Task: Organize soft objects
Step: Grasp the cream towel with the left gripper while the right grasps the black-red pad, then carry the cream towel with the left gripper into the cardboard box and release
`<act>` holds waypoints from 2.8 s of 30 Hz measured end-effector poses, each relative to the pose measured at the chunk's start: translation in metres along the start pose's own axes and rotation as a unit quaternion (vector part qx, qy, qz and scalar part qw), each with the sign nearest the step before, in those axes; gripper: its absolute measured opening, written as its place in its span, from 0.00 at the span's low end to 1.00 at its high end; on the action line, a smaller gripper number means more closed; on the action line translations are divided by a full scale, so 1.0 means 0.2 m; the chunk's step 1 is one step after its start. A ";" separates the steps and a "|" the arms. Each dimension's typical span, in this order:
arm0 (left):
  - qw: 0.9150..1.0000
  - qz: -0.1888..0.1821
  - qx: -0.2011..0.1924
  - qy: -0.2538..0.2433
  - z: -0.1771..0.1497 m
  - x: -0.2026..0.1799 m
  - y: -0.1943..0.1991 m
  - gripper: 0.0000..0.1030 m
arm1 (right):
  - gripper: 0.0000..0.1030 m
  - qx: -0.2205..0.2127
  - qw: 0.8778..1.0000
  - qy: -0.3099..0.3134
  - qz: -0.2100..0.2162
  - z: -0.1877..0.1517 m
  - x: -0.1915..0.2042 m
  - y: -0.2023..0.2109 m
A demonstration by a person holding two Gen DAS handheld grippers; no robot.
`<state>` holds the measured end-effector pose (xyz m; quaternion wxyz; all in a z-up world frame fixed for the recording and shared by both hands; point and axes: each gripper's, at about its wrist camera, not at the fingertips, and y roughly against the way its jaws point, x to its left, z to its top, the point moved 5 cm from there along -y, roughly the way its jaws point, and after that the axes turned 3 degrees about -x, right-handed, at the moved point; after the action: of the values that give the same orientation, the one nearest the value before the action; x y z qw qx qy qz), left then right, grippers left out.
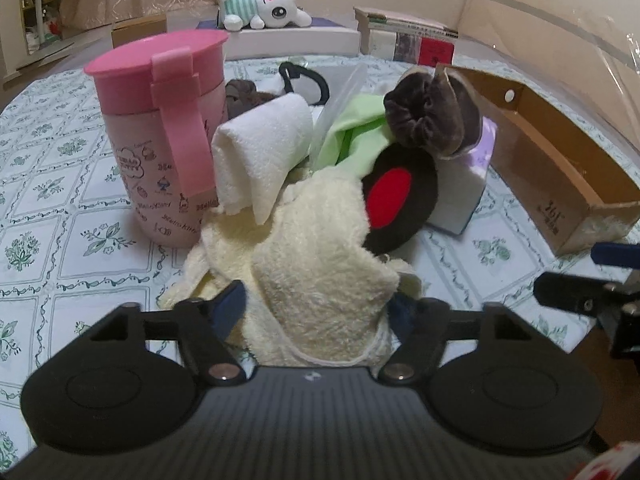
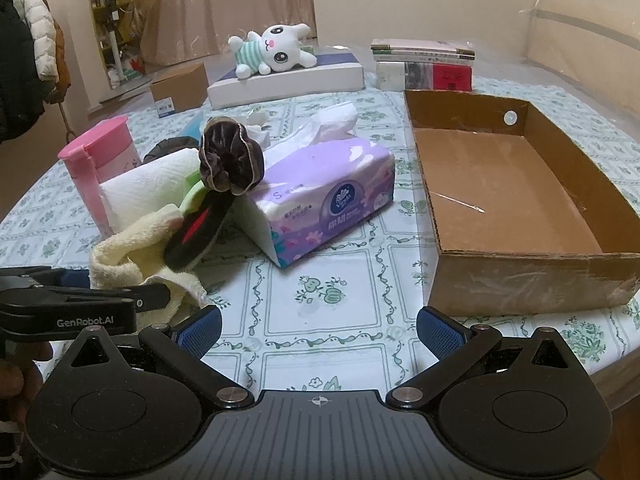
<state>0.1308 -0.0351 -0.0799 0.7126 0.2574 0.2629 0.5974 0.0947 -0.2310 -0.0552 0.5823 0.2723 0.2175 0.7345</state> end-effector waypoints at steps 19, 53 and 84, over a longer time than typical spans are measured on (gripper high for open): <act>1.000 -0.011 0.003 0.023 -0.05 0.25 0.30 0.13 | 0.99 -0.012 0.997 0.036 0.063 0.03 0.23 -0.09; 0.997 0.009 -0.079 0.024 0.12 0.29 0.67 0.13 | 0.10 -0.052 0.990 0.076 0.106 0.19 0.42 -0.08; 0.988 0.009 -0.152 0.021 0.40 0.22 1.00 0.13 | 0.10 -0.111 0.989 0.023 0.097 0.29 0.24 0.21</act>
<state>0.0486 0.0346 0.1131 0.7324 0.1358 0.1810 0.6422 0.0932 -0.1929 0.0232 0.5299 0.2088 0.1203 0.8131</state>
